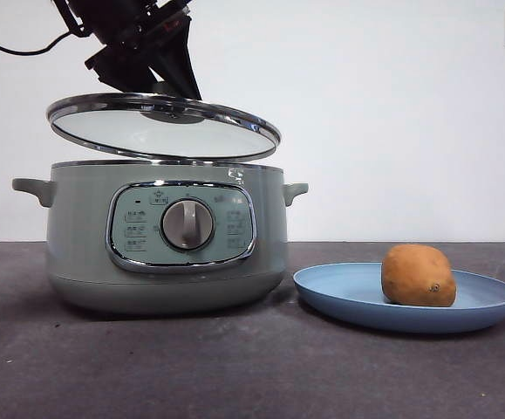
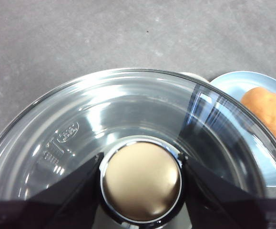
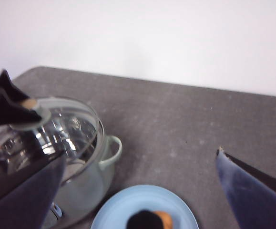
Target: Take the potato out from the steamer,put the potato on the plate,close the lid
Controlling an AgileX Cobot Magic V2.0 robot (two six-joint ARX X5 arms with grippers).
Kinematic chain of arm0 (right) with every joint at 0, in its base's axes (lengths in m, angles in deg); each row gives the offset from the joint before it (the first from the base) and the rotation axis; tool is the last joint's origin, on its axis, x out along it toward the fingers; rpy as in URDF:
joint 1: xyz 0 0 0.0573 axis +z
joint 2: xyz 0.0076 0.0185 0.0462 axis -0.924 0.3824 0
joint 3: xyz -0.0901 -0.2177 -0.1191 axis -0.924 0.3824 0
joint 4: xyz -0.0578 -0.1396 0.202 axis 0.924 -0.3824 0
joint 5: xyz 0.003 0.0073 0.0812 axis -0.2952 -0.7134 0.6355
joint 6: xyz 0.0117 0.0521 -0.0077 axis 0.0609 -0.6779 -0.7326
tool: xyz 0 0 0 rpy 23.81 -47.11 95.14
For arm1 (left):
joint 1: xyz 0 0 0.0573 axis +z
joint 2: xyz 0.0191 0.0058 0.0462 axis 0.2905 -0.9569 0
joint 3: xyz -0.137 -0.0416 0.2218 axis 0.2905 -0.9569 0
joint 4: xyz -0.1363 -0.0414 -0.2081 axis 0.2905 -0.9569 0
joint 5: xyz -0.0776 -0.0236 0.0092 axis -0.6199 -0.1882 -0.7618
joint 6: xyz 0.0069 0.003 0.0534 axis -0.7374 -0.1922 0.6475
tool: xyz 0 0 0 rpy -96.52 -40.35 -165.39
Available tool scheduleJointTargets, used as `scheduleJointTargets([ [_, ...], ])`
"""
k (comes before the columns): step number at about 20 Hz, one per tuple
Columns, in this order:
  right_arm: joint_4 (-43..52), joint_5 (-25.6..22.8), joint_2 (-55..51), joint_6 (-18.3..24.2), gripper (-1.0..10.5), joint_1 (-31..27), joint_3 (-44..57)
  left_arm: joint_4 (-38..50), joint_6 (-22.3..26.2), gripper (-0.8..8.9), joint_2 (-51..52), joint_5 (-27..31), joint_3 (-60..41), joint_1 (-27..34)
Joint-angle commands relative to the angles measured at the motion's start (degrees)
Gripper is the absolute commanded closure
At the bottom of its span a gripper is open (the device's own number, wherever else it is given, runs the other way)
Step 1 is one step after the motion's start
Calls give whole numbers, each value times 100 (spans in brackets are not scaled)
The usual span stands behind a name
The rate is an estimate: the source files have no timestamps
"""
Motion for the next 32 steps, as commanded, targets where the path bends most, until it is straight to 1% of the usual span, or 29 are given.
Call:
scheduleJointTargets([
  [1,39,-2,-15,-77,317,7,-79,111,70,826,-153,17,79,-17],
  [10,13,15,-15,-77,317,11,-83,-17,70,826,-195,28,79,-17],
  [17,13,17,-55,-77,317,11,-85,-219,68,826,-439,24,76,-26],
  [21,13,17,-90,-77,318,11,-85,-487,66,825,-560,26,76,-26],
  [24,13,17,-90,-77,318,11,-85,-721,66,800,-584,26,76,-24],
  [25,13,20,-90,-77,318,11,-85,-737,61,735,-584,26,76,-24],
  [26,13,22,-90,-77,318,11,-85,-767,46,627,-584,26,76,-24],
  [27,11,35,-90,-77,318,11,-85,-831,48,498,-584,26,76,-24],
  [28,13,114,-90,-77,319,11,-85,-879,48,419,-584,26,76,-24],
  [29,11,190,-90,-83,321,11,-85,-909,48,378,-584,26,76,-26],
  [32,9,295,-90,-81,321,15,-85,-922,44,368,-584,26,76,-28],
])
